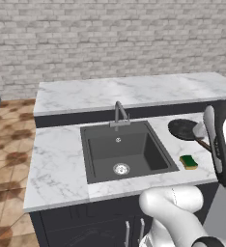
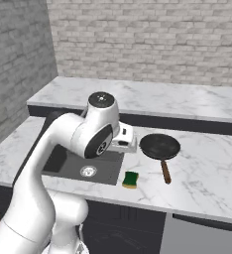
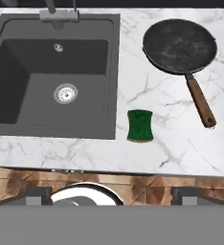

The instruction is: Pick the pan and sponge and place them into the sink. Then turn on the water.

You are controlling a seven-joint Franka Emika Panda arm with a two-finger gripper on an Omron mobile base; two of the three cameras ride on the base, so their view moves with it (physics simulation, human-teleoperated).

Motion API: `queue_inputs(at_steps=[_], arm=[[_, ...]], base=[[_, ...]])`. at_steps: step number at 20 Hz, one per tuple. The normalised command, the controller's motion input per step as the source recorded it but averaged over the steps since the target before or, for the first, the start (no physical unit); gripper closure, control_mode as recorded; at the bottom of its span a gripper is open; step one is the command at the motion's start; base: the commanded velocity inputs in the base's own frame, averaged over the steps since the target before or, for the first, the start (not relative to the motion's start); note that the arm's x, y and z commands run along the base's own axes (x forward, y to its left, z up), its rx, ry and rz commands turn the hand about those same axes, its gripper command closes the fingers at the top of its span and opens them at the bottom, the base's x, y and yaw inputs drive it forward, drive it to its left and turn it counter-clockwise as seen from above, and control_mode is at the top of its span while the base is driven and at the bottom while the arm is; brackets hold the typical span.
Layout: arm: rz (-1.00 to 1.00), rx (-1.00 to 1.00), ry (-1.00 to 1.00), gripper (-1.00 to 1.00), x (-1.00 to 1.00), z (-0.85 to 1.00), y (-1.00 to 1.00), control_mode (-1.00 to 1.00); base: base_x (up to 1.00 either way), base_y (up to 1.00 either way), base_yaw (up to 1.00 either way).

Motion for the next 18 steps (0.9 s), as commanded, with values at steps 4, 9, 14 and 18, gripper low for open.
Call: queue_inputs(at_steps=[4,9,14,18], arm=[[0.0,-0.19,0.08,-1.0,-0.06,-0.36,-0.91,-1.0],[0.0,-0.16,0.05,-1.0,0.17,-0.26,-0.74,-1.0],[0.0,-0.05,0.06,-1.0,0.4,-0.29,-0.63,-1.0],[0.0,0.01,0.05,-1.0,0.31,-0.21,-0.38,-1.0]], base=[[0.0,0.0,0.0],[0.0,0.0,0.0],[0.0,0.0,0.0],[0.0,0.0,0.0]])
